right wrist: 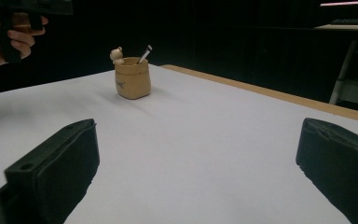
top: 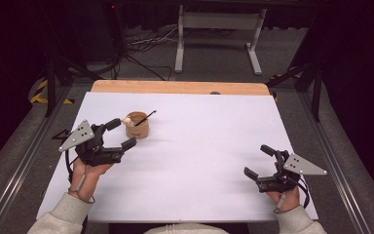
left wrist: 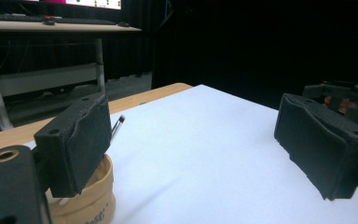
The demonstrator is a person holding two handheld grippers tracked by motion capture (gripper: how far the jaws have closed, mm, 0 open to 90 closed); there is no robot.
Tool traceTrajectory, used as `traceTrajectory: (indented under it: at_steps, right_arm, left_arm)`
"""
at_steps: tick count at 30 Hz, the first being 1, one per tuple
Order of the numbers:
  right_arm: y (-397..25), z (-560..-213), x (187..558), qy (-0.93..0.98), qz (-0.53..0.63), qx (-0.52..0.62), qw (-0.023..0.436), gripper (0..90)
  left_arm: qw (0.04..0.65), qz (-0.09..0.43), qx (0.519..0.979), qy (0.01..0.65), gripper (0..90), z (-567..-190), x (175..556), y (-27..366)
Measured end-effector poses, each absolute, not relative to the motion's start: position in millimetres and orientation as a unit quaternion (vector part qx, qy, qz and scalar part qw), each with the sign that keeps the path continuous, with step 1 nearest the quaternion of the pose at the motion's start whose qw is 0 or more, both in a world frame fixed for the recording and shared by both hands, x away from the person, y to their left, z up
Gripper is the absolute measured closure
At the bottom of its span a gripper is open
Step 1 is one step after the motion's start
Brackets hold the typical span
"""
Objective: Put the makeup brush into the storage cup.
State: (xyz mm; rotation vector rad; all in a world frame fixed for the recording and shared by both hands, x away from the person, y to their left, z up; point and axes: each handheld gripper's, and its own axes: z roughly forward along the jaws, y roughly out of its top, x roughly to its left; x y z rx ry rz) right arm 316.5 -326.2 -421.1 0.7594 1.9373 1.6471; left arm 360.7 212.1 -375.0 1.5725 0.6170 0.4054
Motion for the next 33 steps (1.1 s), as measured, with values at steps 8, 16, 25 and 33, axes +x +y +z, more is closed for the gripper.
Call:
traceTrajectory:
  at_steps: [8, 16, 25, 33]
  right_arm:
    - [-325, -422, 317, 0.711, 0.603, 0.273, 0.236, 0.0]
    - [-325, -424, 318, 0.715, 0.601, 0.269, 0.235, 0.0]
    - [-325, -428, 318, 0.717, 0.604, 0.261, 0.23, 0.0]
    - [-325, -430, 318, 0.717, 0.607, 0.257, 0.226, 0.0]
  left_arm:
    - [0.64, 0.17, 0.7, 0.269, 10.0, -384, 350, 219]
    - [0.643, 0.158, 0.702, 0.261, 5.3, -395, 344, 223]
    - [0.638, 0.149, 0.71, 0.259, 5.1, -413, 342, 223]
    - [0.633, 0.148, 0.716, 0.254, 5.0, -425, 340, 219]
